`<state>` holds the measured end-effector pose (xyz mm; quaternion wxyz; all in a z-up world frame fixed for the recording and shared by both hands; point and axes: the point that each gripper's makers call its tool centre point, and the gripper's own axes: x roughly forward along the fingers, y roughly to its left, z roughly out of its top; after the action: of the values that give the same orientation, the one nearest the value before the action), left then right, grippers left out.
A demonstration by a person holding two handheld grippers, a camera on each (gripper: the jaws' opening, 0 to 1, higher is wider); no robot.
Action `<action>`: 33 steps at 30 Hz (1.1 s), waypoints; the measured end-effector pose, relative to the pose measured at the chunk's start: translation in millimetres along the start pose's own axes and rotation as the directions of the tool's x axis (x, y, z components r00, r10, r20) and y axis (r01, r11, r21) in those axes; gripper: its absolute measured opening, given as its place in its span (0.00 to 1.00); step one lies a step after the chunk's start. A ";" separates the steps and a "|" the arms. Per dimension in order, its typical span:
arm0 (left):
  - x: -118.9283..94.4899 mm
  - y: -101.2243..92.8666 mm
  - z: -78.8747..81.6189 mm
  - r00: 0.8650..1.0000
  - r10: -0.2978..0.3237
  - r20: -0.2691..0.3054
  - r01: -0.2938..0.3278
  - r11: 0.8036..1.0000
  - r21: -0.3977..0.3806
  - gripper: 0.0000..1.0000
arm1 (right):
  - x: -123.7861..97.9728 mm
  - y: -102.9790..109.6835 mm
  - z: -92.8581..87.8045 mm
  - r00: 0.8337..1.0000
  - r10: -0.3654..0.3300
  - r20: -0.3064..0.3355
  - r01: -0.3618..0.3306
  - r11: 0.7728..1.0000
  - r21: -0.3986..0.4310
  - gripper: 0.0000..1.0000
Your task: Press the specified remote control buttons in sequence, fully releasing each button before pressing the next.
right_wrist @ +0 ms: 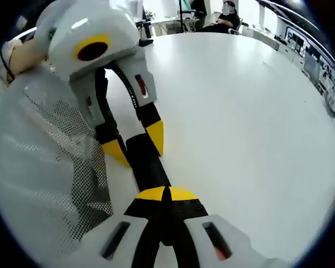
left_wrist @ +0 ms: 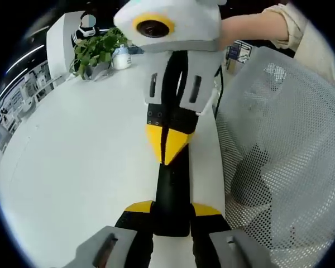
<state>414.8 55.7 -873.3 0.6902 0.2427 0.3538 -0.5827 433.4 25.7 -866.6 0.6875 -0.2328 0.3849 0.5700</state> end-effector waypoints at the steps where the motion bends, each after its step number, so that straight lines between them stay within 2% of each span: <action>1: 0.2 -0.4 0.1 1.000 -0.002 0.006 0.002 1.000 -0.004 0.25 | -0.3 1.9 0.4 0.999 -0.009 0.036 0.010 1.000 -0.013 0.00; 4: 0.4 -0.8 -0.3 1.000 0.000 0.007 0.000 1.000 0.006 0.25 | -1.4 3.9 0.3 0.997 -0.041 0.061 0.046 0.996 -0.082 0.00; 8: 0.6 -1.4 -0.4 1.000 0.000 0.008 0.000 1.000 0.018 0.25 | -1.1 6.5 2.1 0.997 -0.068 0.024 0.071 0.974 -0.217 0.00; 14: 0.8 -1.8 -0.3 1.000 -0.005 0.011 0.005 1.000 0.027 0.24 | -1.6 6.4 2.5 0.999 -0.053 0.012 0.054 0.976 -0.212 0.00; 17: 0.4 -1.4 -0.7 1.000 -0.009 0.021 0.009 1.000 0.017 0.24 | -1.9 13.2 1.2 1.000 -0.015 0.013 0.017 0.981 -0.192 0.00; 20: 0.1 -1.9 -0.2 0.999 -0.012 0.030 0.011 1.000 0.014 0.24 | -1.2 15.1 1.3 1.000 -0.026 0.008 0.027 0.976 -0.215 0.00; 23: 0.3 -1.8 -0.1 0.999 -0.013 0.036 0.012 1.000 0.011 0.24 | -0.2 16.9 2.0 0.999 -0.031 -0.020 0.024 0.960 -0.281 0.00; 25: 0.3 -1.8 -0.1 0.999 -0.011 0.042 0.011 1.000 0.008 0.24 | 2.5 23.1 4.2 0.999 -0.006 -0.033 -0.004 0.952 -0.307 0.00; 26: 0.2 -1.8 -0.3 0.999 -0.010 0.049 0.009 1.000 0.008 0.24 | 2.0 20.8 3.6 0.997 -0.026 -0.068 0.000 0.932 -0.363 0.00; 27: 0.1 -1.6 -0.5 0.998 -0.009 0.055 0.009 1.000 0.002 0.24 | 2.1 21.2 3.4 0.996 -0.030 -0.089 -0.007 0.922 -0.386 0.00; 28: -0.3 -1.3 -0.8 0.998 -0.008 0.068 0.008 1.000 -0.005 0.24 | 2.5 21.2 3.0 0.992 -0.036 -0.120 -0.013 0.923 -0.385 0.00; 30: -0.7 -1.1 -0.7 0.996 -0.008 0.084 0.009 1.000 -0.017 0.24 | 3.3 19.3 3.8 0.986 -0.041 -0.159 -0.016 0.940 -0.341 0.00; 33: -1.0 -0.8 -0.7 0.994 -0.007 0.112 0.010 0.999 -0.031 0.24 | 4.4 17.5 4.5 0.981 -0.037 -0.188 -0.028 0.944 -0.329 0.00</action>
<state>413.9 56.6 -872.9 0.7102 0.1974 0.3247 -0.5927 418.0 36.0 -865.4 0.5999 -0.3992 0.3479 0.5997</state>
